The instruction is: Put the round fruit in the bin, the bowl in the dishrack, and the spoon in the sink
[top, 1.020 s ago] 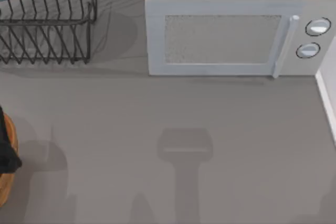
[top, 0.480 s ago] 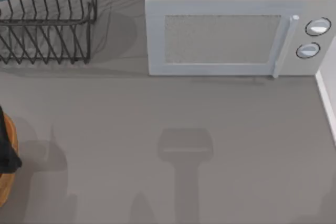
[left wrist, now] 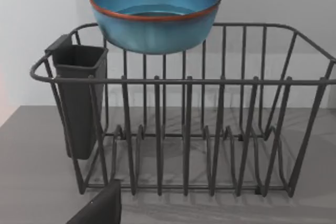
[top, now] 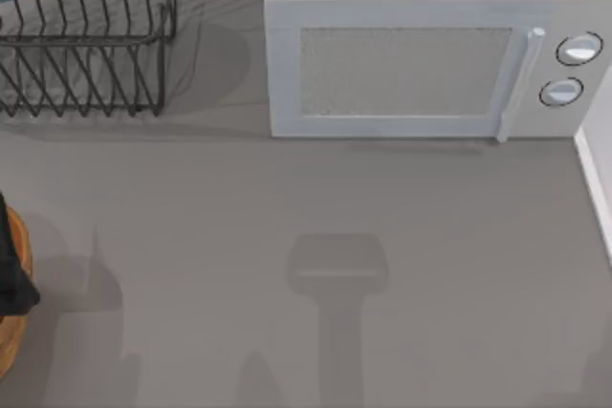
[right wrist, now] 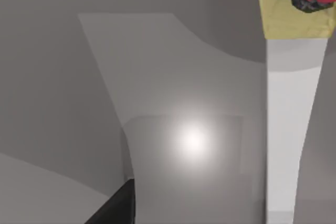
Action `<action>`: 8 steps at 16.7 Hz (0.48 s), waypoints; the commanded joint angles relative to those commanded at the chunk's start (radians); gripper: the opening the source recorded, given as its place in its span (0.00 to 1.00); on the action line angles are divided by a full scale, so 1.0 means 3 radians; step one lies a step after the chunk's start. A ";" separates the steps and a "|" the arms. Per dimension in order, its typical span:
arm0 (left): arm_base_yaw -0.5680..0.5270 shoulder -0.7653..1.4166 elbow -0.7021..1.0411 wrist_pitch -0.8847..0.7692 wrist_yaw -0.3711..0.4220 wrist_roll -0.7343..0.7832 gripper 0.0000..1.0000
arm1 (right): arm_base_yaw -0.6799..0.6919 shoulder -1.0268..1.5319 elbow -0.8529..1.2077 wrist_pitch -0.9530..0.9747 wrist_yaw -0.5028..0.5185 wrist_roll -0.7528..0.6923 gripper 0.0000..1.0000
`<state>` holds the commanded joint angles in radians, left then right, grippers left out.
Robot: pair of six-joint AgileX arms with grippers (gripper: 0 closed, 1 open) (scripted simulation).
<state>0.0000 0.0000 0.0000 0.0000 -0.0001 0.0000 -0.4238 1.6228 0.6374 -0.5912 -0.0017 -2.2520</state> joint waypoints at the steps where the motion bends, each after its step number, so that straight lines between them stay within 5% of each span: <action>1: 0.0000 0.0000 0.0000 0.0000 0.0000 0.0000 1.00 | 0.0030 -0.0243 0.0120 -0.0272 0.0100 0.0113 0.00; 8: 0.0000 0.0000 0.0000 0.0000 0.0000 0.0000 1.00 | 0.0024 -0.0494 0.0580 -0.1023 0.0102 0.0059 0.00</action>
<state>0.0000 0.0000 0.0000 0.0000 -0.0001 0.0000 -0.4167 1.4746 0.8114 -0.8981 0.0289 -2.2343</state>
